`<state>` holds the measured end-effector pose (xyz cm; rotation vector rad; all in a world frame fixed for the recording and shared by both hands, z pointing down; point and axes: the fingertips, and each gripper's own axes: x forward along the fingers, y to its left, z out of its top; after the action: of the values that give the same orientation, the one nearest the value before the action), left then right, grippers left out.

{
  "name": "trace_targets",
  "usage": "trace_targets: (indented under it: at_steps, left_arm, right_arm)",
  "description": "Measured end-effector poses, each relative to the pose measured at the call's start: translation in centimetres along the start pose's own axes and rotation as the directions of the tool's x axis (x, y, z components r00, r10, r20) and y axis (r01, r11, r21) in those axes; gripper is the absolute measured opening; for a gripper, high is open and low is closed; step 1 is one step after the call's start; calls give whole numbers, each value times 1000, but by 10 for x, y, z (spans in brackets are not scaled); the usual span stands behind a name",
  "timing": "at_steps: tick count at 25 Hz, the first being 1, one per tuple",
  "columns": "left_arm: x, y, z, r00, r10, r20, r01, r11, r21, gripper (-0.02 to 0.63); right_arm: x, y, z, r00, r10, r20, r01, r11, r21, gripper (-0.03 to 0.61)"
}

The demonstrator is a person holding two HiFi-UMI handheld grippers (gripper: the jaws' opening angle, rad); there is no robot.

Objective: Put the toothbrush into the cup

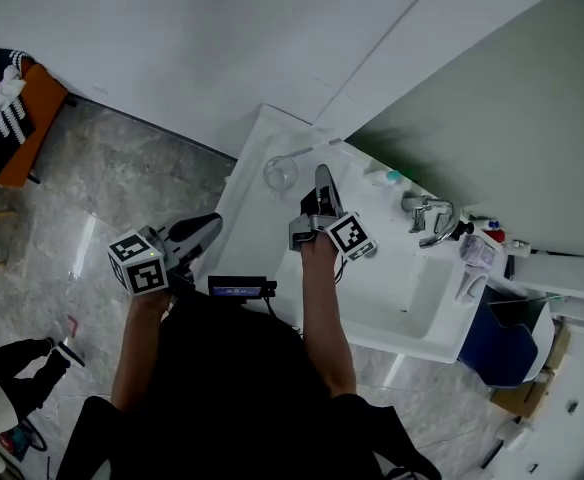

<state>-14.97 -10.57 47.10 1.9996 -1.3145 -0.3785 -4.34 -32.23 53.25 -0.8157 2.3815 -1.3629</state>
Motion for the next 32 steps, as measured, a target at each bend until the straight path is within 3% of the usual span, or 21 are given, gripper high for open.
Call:
trace_targets:
  at_steps: [5, 8, 10, 14, 18, 21, 24, 25, 27, 29, 32]
  left_arm:
    - [-4, 9, 5, 1000, 9, 6, -9, 1000, -12, 20]
    - [-5, 12, 3, 1000, 13, 5, -12, 1000, -21, 20]
    - [-5, 14, 1, 1000, 19, 0, -19, 1000, -25, 20]
    - [-11, 20, -2, 999, 44, 6, -44, 998, -42, 20]
    - [-19, 29, -3, 997, 69, 19, -68, 995, -67, 20]
    - [-20, 33, -5, 997, 70, 20, -68, 995, -79, 20]
    - [-19, 36, -4, 998, 67, 21, -65, 994, -85, 20]
    - [-19, 36, -4, 997, 70, 19, -68, 994, -90, 20]
    - [-19, 40, -4, 997, 71, 18, -69, 993, -98, 20]
    - [-19, 45, -6, 998, 65, 23, -62, 992, -106, 20]
    - [-19, 49, -6, 998, 58, 26, -55, 991, -121, 20]
  right_arm:
    - [4, -6, -9, 1000, -13, -27, 13, 1000, -8, 3]
    - [8, -22, -16, 994, -39, -102, 36, 999, -30, 5]
    - [14, -44, -24, 977, -85, -195, 78, 996, -46, 12]
    - [11, -93, -23, 926, -245, -287, 235, 970, -68, 149]
    - [0, -115, -23, 903, -307, -301, 321, 947, -5, 149]
    - [8, -117, -29, 877, -337, -344, 311, 942, -128, 149]
    - [15, -129, -32, 826, -417, -378, 339, 905, -257, 149]
    - [15, -133, -32, 823, -423, -380, 359, 905, -230, 149]
    - [17, -140, -30, 838, -407, -362, 406, 910, -83, 149]
    - [20, -150, -27, 841, -425, -334, 458, 889, 22, 149]
    - [26, -162, -32, 797, -494, -347, 542, 839, 48, 149]
